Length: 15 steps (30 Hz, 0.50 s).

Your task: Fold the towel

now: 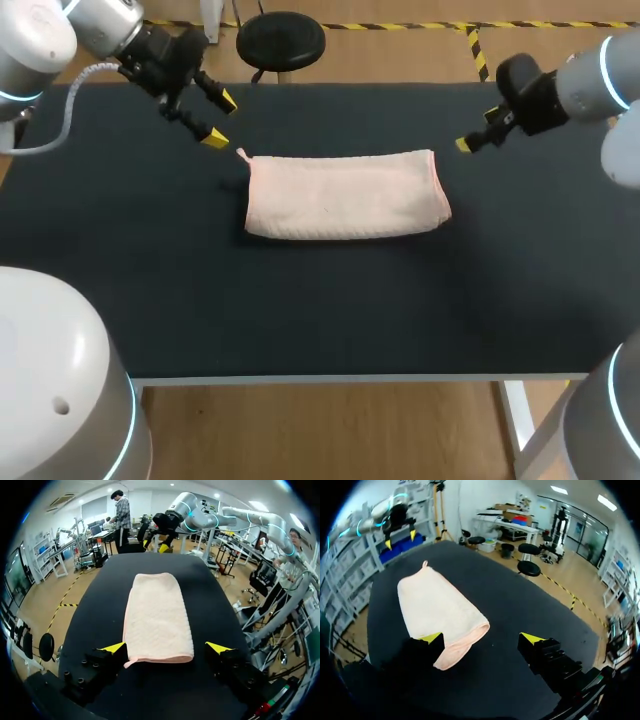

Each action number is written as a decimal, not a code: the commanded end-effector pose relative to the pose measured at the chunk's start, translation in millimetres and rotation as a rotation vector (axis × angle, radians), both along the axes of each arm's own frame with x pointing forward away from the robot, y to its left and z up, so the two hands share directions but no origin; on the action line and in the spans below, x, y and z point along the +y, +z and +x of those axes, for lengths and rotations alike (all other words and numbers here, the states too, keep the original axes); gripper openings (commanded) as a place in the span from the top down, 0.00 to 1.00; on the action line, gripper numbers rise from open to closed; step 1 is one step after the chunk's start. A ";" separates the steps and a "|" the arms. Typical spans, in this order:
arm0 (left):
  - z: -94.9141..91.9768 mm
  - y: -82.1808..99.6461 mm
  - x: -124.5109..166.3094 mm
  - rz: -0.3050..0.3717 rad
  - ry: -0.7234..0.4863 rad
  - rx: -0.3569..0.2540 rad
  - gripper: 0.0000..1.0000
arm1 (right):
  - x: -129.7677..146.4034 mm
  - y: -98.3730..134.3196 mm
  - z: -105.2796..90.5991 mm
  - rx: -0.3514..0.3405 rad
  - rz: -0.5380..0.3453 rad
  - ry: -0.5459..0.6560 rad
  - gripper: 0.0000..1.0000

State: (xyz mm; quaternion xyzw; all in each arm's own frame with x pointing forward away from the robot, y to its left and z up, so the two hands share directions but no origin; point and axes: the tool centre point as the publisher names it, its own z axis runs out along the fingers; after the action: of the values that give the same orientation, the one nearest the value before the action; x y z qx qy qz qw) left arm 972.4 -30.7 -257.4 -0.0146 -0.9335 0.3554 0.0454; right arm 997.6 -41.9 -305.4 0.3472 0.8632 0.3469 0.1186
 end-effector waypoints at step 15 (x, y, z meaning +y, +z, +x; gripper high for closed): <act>-0.1 -0.9 0.1 -0.002 0.000 -0.002 0.00 | 26.1 -32.7 -32.1 0.374 0.583 -0.343 0.00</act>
State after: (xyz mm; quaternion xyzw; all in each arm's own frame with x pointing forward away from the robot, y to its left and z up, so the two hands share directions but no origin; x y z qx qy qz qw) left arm 972.1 -30.7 -257.1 -0.0144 -0.9334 0.3558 0.0451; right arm 965.9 -15.7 -329.6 0.5124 0.7370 0.4409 -0.0019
